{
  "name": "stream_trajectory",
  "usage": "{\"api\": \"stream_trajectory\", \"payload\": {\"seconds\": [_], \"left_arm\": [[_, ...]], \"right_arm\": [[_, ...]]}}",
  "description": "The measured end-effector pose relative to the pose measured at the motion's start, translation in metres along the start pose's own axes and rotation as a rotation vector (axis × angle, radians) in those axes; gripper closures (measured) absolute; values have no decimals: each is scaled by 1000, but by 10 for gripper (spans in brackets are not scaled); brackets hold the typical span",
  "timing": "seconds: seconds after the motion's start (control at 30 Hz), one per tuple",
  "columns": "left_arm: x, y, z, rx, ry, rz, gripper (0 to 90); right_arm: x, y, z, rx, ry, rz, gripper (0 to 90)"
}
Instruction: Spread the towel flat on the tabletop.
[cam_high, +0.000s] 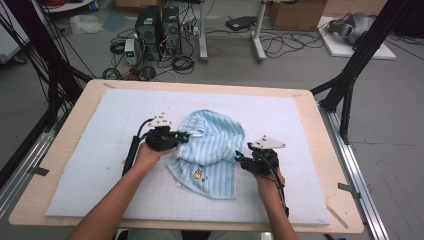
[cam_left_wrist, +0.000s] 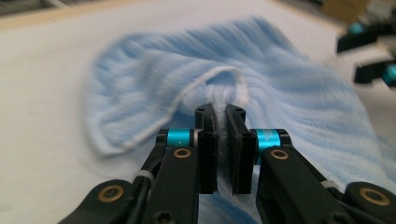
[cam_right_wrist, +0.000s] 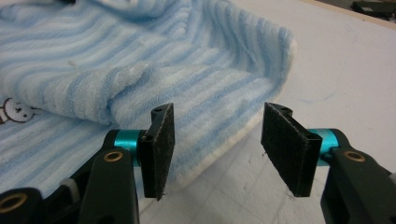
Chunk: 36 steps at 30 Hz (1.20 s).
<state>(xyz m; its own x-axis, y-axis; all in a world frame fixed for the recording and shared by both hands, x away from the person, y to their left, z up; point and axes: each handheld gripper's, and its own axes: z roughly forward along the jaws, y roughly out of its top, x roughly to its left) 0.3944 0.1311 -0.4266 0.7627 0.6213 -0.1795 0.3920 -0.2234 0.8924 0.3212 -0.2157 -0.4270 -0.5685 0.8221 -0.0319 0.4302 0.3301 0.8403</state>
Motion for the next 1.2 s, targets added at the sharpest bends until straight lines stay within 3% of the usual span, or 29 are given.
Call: {"api": "stream_trajectory", "payload": {"seconds": [0.07, 0.13, 0.17, 0.2, 0.23, 0.27, 0.3, 0.37, 0.4, 0.43, 0.47, 0.63, 0.7, 0.73, 0.8, 0.83, 0.93, 0.97, 1.0, 1.1, 1.2], "left_arm": [[13, -1, -7, -41, 37, -45, 841], [26, -4, -12, -61, 77, -78, 843], [32, -4, -13, -60, 94, -95, 843], [36, -4, -15, -59, 115, -97, 844], [40, -4, -16, -64, 137, -97, 844], [43, -3, -17, -80, 155, -100, 844], [46, -3, -19, -94, 184, -103, 845], [50, -5, -20, -104, 216, -117, 846], [53, -6, -20, -101, 227, -127, 846], [55, -8, -20, -96, 243, -132, 846], [57, -9, -20, -96, 253, -140, 846], [64, -10, -22, -122, 317, -168, 848], [66, -11, -22, -113, 320, -170, 848], [67, -12, -22, -107, 319, -169, 848], [69, -11, -23, -101, 319, -168, 848], [69, -10, -24, -111, 322, -167, 848], [69, -10, -24, -103, 320, -159, 848], [70, -10, -24, -100, 317, -158, 847], [70, -10, -24, -100, 313, -157, 847], [68, -10, -21, -101, 308, -152, 846], [67, -11, -17, -97, 310, -140, 846]], "right_arm": [[2, 1, 0, -10, 16, -4, 478], [7, 2, 1, -28, 60, -4, 533], [7, 2, 1, -28, 60, -4, 533], [15, 5, 4, -41, 126, -30, 576], [15, 5, 4, -41, 126, -30, 576], [21, 7, 6, -44, 161, -44, 588], [34, 11, 13, -51, 257, -76, 592], [39, 12, 16, -47, 269, -98, 588], [50, 14, 26, -6, 276, -153, 548], [50, 14, 26, -6, 276, -153, 548], [56, 13, 38, 41, 246, -181, 506], [55, 18, 60, 100, 200, -213, 445], [56, 24, 71, 127, 214, -233, 444], [56, 27, 75, 133, 225, -241, 489], [52, 31, 80, 137, 266, -252, 718], [51, 33, 81, 145, 243, -260, 800], [40, 37, 83, 126, 228, -199, 839], [29, 38, 82, 94, 196, -140, 840], [29, 38, 82, 94, 196, -140, 840], [8, 40, 82, 60, 158, -48, 834], [2, 44, 84, 64, 121, -41, 829]]}}
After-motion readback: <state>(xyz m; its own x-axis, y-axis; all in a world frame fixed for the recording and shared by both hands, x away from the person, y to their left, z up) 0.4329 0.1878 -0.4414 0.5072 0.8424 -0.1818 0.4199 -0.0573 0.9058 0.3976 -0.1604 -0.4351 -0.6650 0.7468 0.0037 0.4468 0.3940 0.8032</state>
